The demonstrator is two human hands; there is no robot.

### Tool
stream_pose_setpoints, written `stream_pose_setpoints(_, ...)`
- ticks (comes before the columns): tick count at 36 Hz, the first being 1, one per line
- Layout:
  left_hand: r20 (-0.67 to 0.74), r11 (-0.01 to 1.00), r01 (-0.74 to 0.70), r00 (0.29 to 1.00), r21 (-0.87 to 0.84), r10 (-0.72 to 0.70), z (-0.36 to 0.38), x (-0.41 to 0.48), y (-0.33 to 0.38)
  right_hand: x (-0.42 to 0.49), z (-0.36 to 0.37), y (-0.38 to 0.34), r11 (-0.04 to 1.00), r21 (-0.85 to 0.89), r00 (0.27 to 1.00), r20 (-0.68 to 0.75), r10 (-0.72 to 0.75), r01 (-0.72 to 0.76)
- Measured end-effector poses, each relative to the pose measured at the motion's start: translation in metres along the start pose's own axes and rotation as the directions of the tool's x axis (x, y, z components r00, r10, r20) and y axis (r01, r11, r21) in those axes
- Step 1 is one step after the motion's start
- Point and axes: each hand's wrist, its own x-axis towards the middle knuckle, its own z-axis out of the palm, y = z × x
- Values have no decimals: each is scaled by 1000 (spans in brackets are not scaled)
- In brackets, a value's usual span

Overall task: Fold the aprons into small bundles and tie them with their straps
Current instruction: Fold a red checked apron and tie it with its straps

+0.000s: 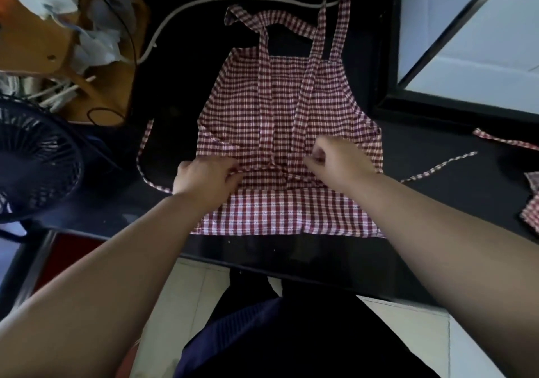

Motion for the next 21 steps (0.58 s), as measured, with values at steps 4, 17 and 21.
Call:
stream_pose_setpoints(4, 25, 998, 50, 998, 45, -51, -11, 1, -3, -11, -4, -2, 999, 0, 919, 391, 49, -53)
stream_pose_setpoints(17, -123, 964, 258, 957, -67, -265, -5, 2, -17, -14, -20, 37, 879, -152, 886, -198, 420, -451)
stream_pose_setpoints(21, -142, 949, 310, 938, -58, -315, -3, -4, -18, -29, -19, 41, 828, -152, 840, -41, 541, -540)
